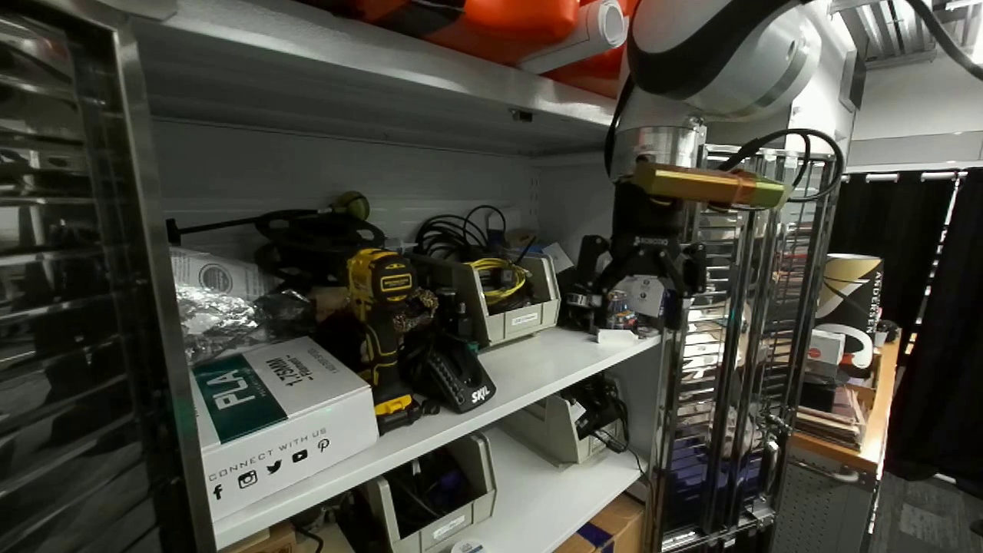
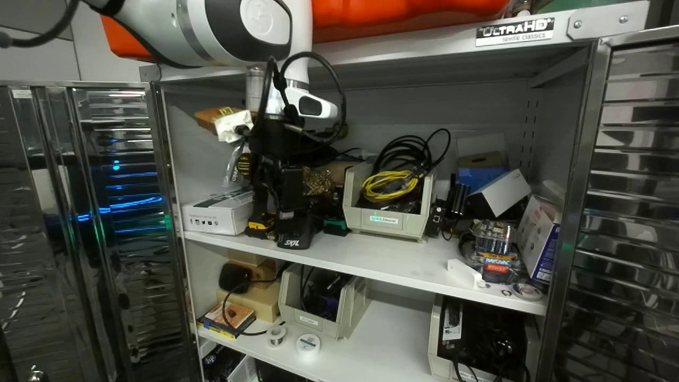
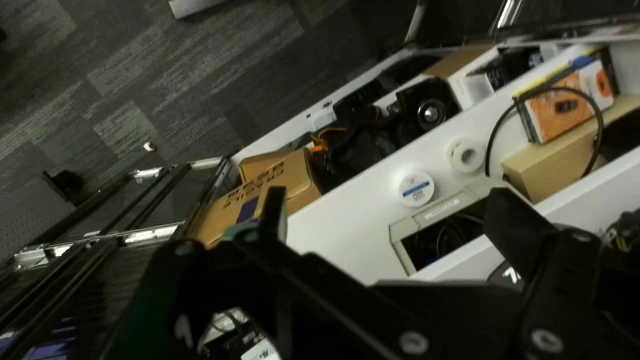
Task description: Put the multi USB charging cable in the gray box
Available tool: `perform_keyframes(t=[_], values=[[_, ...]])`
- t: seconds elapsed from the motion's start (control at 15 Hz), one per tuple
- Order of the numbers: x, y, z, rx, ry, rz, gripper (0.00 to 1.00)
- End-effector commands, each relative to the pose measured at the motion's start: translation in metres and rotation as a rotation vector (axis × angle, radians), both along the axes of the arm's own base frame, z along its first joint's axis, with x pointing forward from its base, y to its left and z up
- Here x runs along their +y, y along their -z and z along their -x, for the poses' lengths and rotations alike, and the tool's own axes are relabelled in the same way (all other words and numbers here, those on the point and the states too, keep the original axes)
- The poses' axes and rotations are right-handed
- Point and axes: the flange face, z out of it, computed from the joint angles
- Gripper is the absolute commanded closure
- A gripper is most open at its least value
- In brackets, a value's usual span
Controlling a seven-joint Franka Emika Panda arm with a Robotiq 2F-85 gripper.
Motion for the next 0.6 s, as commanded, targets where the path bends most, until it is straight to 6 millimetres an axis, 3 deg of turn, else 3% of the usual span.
perform_keyframes(t=[0.0, 0.13, 0.2, 0.53], values=[[-0.003, -0.01, 0.019, 0.094, -0.098, -0.035, 0.0], [-0.006, -0.009, 0.031, 0.208, -0.178, -0.021, 0.0], [-0.003, 0.001, 0.024, 0.153, -0.112, -0.005, 0.0], [-0.004, 0.001, 0.032, 0.205, -0.159, -0.01, 0.0]])
